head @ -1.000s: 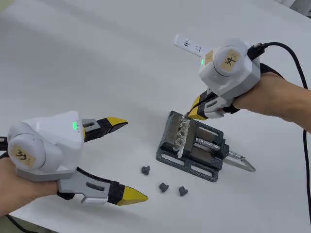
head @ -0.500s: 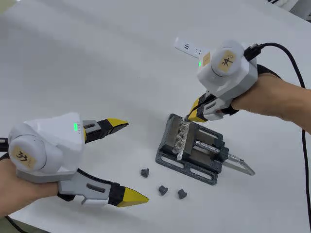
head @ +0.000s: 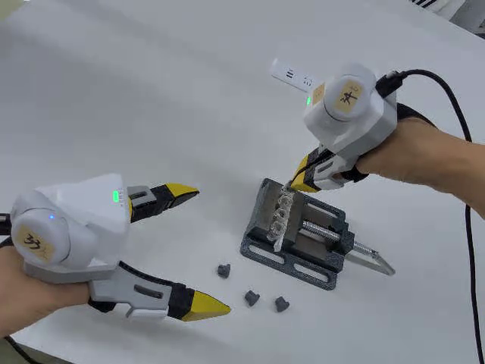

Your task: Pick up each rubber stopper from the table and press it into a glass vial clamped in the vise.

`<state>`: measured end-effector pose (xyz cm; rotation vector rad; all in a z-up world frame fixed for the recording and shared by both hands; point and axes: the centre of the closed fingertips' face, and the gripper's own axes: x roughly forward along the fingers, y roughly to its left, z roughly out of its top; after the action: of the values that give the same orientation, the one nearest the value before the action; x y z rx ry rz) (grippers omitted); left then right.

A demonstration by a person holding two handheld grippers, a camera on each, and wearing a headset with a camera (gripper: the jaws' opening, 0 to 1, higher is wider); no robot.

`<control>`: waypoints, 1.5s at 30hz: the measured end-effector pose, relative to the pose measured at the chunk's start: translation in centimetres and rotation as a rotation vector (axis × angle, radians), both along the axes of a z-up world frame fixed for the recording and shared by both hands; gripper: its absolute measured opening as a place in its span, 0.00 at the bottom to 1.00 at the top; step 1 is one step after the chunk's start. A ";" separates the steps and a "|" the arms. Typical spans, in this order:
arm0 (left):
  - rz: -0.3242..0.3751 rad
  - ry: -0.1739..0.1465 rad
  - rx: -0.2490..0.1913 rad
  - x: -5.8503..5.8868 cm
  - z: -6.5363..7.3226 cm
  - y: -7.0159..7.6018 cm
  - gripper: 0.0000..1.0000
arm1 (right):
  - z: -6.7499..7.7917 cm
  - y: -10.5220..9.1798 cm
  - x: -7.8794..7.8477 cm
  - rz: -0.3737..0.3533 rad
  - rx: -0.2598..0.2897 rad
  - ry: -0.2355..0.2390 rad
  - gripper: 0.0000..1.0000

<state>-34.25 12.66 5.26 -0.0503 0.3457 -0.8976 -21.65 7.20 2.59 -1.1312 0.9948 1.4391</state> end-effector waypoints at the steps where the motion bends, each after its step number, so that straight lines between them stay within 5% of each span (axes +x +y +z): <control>1: 0.001 0.000 -0.002 0.0 0.0 0.0 0.93 | 0.0 0.0 0.0 -0.003 0.000 -0.001 0.00; 23: 0.011 -0.007 -0.009 0.1 0.4 0.0 0.92 | -0.2 0.1 0.1 0.004 -0.021 -0.037 0.00; 45: 0.009 -0.009 -0.001 -0.1 0.8 0.2 0.92 | -0.1 0.0 0.1 -0.034 0.000 -0.015 0.00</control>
<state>-34.39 12.83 6.03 -0.0483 0.3367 -0.8885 -21.58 7.17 2.44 -1.1186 0.9991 1.4010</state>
